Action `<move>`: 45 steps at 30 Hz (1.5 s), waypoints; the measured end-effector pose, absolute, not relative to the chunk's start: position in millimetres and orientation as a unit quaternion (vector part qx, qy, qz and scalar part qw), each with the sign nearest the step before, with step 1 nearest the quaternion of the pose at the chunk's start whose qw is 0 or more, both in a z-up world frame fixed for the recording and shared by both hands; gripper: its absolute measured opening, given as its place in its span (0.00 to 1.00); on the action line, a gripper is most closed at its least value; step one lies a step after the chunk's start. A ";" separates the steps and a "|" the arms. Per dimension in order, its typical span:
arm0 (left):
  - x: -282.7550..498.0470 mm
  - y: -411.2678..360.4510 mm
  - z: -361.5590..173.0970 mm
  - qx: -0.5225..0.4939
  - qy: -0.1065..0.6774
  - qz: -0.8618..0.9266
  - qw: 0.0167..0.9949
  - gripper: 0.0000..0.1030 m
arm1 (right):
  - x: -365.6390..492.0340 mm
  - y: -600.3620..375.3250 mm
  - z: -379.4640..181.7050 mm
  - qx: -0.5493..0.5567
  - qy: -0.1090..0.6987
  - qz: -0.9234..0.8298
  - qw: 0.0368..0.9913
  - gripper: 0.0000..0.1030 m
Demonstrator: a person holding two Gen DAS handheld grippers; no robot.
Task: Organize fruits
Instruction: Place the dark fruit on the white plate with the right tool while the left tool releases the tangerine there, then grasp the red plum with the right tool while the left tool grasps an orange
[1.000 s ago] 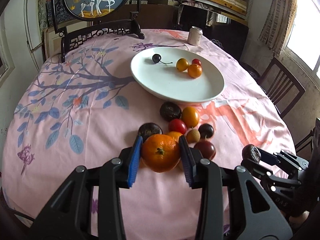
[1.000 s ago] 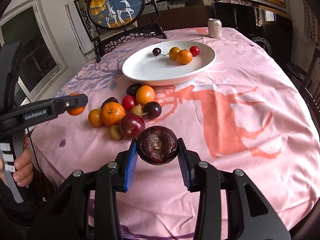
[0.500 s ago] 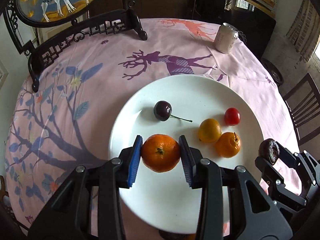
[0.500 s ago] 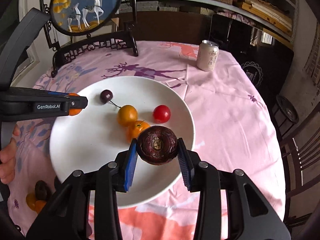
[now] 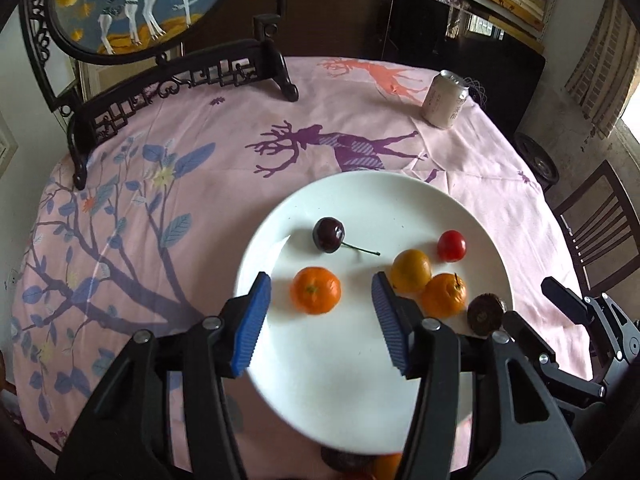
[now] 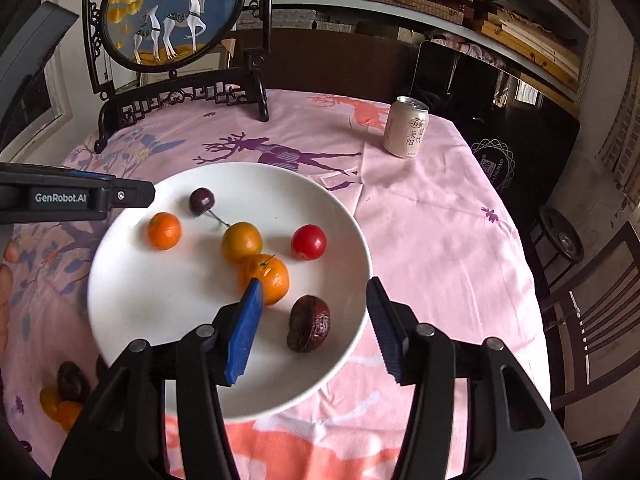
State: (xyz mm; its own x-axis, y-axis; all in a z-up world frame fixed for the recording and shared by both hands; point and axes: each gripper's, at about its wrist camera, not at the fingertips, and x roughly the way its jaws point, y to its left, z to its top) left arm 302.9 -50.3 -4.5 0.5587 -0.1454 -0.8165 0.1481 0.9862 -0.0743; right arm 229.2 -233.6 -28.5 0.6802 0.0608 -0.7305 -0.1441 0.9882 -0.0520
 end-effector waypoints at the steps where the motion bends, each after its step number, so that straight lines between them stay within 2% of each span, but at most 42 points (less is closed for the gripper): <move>1: 285.7 -45.6 1.9 0.006 0.450 -0.083 0.889 0.58 | 216.7 -233.8 -24.3 -0.045 0.396 0.060 0.915 0.58; 2: 265.5 -41.3 7.0 0.011 0.437 -0.083 0.896 0.64 | 201.9 -234.0 -20.7 -0.036 0.394 0.066 0.916 0.59; 3: 246.1 -37.0 10.5 0.015 0.423 -0.083 0.902 0.65 | 186.3 -233.2 -18.2 -0.027 0.393 0.074 0.916 0.59; 9: 151.0 -7.5 -0.2 0.000 0.392 -0.080 0.916 0.65 | 106.7 -214.8 -16.5 -0.013 0.385 0.111 0.916 0.59; 17: 96.7 18.8 -33.3 0.002 0.405 -0.057 0.913 0.66 | 64.9 -188.6 -17.3 -0.018 0.378 0.125 0.917 0.59; 28: 81.5 45.3 -69.6 -0.004 0.445 -0.047 0.894 0.69 | 63.9 -149.9 -72.6 -0.007 0.436 0.168 0.884 0.59; 29: 80.7 45.3 -71.1 -0.001 0.447 -0.047 0.893 0.69 | 65.6 -148.5 -74.2 -0.008 0.435 0.166 0.885 0.53; 33: 79.6 42.8 -75.7 0.002 0.452 -0.055 0.890 0.69 | 75.3 -144.1 -85.3 -0.009 0.447 0.172 0.878 0.46; 36: 82.0 37.5 -78.6 0.005 0.454 -0.063 0.889 0.69 | 79.5 -146.5 -86.3 0.001 0.440 0.179 0.880 0.37; 45: 91.0 16.6 -89.2 0.021 0.467 -0.094 0.879 0.69 | 51.3 -169.7 -85.4 0.001 0.456 0.160 0.876 0.37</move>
